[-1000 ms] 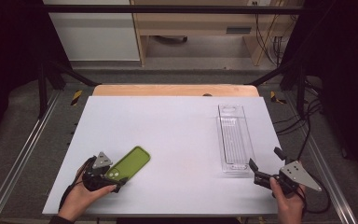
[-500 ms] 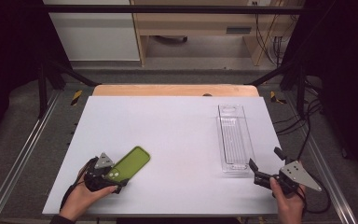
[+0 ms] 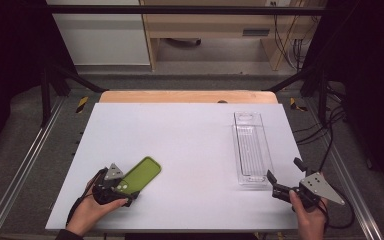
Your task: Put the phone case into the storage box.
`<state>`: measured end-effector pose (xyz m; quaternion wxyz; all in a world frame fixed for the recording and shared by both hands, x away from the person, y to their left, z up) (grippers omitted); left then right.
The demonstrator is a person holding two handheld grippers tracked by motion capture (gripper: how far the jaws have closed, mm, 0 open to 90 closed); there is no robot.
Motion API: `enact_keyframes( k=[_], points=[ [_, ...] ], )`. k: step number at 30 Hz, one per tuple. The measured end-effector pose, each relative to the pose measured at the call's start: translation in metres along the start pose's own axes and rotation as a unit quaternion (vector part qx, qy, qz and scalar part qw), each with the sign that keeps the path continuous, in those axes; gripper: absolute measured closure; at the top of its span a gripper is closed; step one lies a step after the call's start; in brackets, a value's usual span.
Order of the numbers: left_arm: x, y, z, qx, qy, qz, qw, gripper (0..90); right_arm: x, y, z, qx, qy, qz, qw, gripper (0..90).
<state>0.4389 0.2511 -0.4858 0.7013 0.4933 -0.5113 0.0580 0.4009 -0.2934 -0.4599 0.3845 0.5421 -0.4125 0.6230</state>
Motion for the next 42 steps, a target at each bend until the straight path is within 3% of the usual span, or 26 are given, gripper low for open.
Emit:
enact_keyframes(
  k=[22,35,42],
  points=[
    [0.0,0.002,-0.002,-0.006,-0.013,-0.003,0.9999,15.9,0.0,0.0,0.0,0.0,0.001,-0.002,1.0,2.7],
    [0.006,0.005,0.0,-0.005,-0.037,-0.009,0.9993,16.5,0.0,-0.001,-0.001,0.001,0.001,-0.002,1.0,2.6],
    [0.01,0.007,-0.002,-0.006,-0.035,-0.003,0.9994,16.5,0.0,-0.001,0.0,0.001,0.001,-0.002,1.0,2.6]
  ],
)
Point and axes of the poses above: each handheld gripper's, and its own axes: y roughly backward along the jaws, x roughly out of its top, z roughly to its right, the point moved 1 cm from there along -y, roughly forward along the jaws, and after that the axes turned 11 degrees about z, right-handed, at the moved point
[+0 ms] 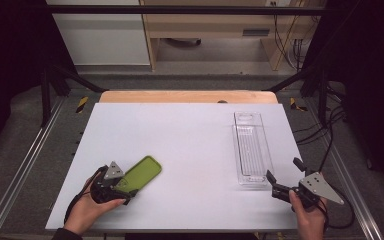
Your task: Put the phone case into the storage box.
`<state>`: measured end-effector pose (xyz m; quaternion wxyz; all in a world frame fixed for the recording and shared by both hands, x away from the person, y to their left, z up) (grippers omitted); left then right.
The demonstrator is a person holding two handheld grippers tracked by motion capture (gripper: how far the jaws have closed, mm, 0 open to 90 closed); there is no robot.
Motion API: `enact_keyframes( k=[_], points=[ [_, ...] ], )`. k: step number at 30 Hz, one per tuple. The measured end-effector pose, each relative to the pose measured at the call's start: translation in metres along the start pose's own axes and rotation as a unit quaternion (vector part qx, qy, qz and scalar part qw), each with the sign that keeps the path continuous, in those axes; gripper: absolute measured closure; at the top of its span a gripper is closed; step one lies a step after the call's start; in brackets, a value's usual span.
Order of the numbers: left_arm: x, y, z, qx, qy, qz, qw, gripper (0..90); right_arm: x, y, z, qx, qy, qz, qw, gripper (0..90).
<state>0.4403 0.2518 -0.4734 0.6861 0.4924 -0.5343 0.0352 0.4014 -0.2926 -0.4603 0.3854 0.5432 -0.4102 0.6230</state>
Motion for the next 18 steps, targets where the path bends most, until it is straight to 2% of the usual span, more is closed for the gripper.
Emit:
enact_keyframes(
  k=[7,18],
  points=[
    [0.01,0.001,0.003,-0.006,-0.011,0.005,0.9999,16.5,0.0,0.0,0.0,0.001,0.001,0.0,1.0,2.6],
    [0.038,-0.001,0.018,-0.023,-0.036,0.013,0.999,16.5,0.001,0.0,-0.001,-0.001,0.004,0.0,1.0,2.6]
  ],
)
Point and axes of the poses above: each handheld gripper's, and its own axes: y roughly backward along the jaws, x roughly out of its top, z roughly to its right, the point moved 1 cm from there along -y, roughly forward along the jaws, and after that the axes turned 11 degrees about z, right-handed, at the moved point
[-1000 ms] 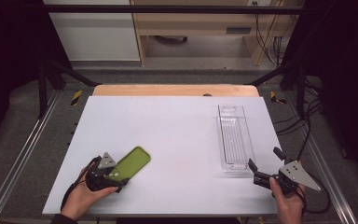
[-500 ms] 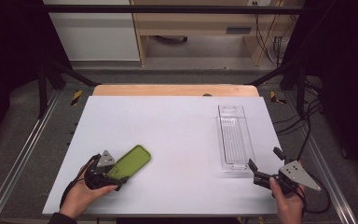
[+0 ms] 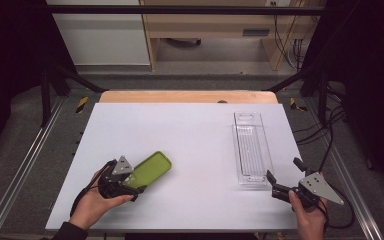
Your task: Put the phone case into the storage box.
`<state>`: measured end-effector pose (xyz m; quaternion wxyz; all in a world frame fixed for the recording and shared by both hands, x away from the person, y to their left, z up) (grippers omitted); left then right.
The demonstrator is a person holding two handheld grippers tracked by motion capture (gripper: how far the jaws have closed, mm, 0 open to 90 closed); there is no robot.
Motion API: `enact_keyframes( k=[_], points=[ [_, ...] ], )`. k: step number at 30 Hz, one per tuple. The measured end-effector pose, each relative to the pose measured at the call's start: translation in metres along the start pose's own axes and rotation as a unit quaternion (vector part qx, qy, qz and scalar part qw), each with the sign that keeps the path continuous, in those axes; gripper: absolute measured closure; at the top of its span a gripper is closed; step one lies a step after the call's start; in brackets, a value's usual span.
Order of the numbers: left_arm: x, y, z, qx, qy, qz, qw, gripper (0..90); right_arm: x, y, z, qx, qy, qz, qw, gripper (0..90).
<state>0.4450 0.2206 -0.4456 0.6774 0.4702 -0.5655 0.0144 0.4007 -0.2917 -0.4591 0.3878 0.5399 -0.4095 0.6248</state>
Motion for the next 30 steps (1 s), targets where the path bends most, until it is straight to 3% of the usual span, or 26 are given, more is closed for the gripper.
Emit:
enact_keyframes(
  k=[14,17,20,25,28,30],
  points=[
    [0.026,-0.012,0.012,-0.021,-0.021,-0.001,0.9995,16.4,0.003,0.001,-0.004,0.008,0.005,-0.005,0.9999,2.6],
    [0.031,-0.013,0.013,-0.025,-0.028,0.002,0.9993,16.5,0.005,0.0,-0.008,0.013,0.014,-0.006,0.9998,2.6],
    [0.036,-0.013,0.013,-0.029,-0.034,0.006,0.999,16.4,0.011,-0.002,-0.016,0.018,0.043,-0.018,0.9988,2.5],
    [0.04,-0.012,0.011,-0.034,-0.038,0.01,0.9987,16.5,0.029,-0.012,-0.04,0.045,0.106,-0.031,0.9929,3.4],
    [0.041,-0.012,0.01,-0.038,-0.043,0.008,0.9983,16.4,0.039,-0.023,-0.061,0.08,0.154,-0.048,0.9836,4.5],
    [0.042,-0.013,0.01,-0.039,-0.047,0.005,0.9981,16.4,0.045,-0.03,-0.073,0.1,0.169,-0.054,0.979,4.7]
  ],
)
Point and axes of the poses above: each handheld gripper's, and its own axes: y roughly backward along the jaws, x roughly out of its top, z roughly to its right, the point moved 1 cm from there along -y, roughly forward along the jaws, and after that the axes turned 11 degrees about z, right-handed, at the moved point
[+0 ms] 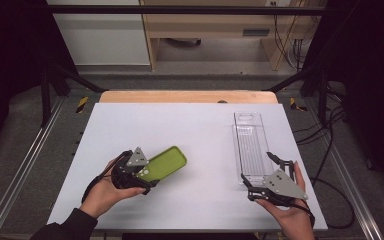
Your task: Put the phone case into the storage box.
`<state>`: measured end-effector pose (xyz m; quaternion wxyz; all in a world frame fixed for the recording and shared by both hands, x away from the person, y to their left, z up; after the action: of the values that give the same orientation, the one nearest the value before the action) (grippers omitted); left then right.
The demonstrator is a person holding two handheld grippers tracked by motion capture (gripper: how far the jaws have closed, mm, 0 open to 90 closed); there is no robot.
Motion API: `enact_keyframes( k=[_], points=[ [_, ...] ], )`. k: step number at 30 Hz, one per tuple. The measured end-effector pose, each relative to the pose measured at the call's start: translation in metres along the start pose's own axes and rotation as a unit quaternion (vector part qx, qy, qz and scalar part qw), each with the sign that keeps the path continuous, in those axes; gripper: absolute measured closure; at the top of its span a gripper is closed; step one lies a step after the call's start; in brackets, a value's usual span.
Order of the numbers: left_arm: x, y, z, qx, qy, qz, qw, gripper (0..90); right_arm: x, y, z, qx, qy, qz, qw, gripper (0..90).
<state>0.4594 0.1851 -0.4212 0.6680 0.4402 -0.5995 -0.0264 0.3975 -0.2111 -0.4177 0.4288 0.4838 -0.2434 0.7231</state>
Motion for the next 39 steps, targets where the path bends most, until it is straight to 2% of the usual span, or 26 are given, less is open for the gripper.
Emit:
enact_keyframes(
  k=[5,10,14,24,30,36,39],
  points=[
    [0.005,0.001,0.0,-0.002,-0.008,-0.007,0.9999,16.5,0.024,-0.023,-0.015,0.054,0.04,-0.012,0.9977,5.2],
    [0.012,0.005,0.0,-0.004,-0.018,-0.01,0.9998,16.4,0.039,-0.047,-0.026,0.106,0.073,-0.032,0.9912,6.1],
    [0.017,0.006,0.0,-0.006,-0.021,-0.009,0.9997,16.5,0.046,-0.063,-0.03,0.136,0.081,-0.044,0.9864,6.6],
    [0.029,-0.001,0.001,-0.021,-0.046,-0.028,0.9983,16.4,0.056,-0.087,-0.036,0.187,0.099,-0.063,0.9753,8.5],
    [0.036,-0.002,0.005,-0.028,-0.061,-0.036,0.9971,16.5,0.057,-0.092,-0.043,0.215,0.103,-0.074,0.9684,9.6],
    [0.042,-0.001,0.009,-0.032,-0.073,-0.041,0.996,16.5,0.06,-0.096,-0.053,0.24,0.119,-0.078,0.9604,10.6],
    [0.042,-0.002,0.011,-0.034,-0.076,-0.046,0.9955,16.4,0.063,-0.097,-0.057,0.248,0.121,-0.079,0.9579,10.6]
  ],
)
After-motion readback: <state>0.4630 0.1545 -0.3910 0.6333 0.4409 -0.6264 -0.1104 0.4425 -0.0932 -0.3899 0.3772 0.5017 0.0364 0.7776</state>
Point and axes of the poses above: each handheld gripper's, and its own axes: y roughly backward along the jaws, x roughly out of its top, z roughly to its right, the point moved 1 cm from there along -y, roughly forward along the jaws, and after that the axes turned 11 degrees about z, right-handed, at the moved point
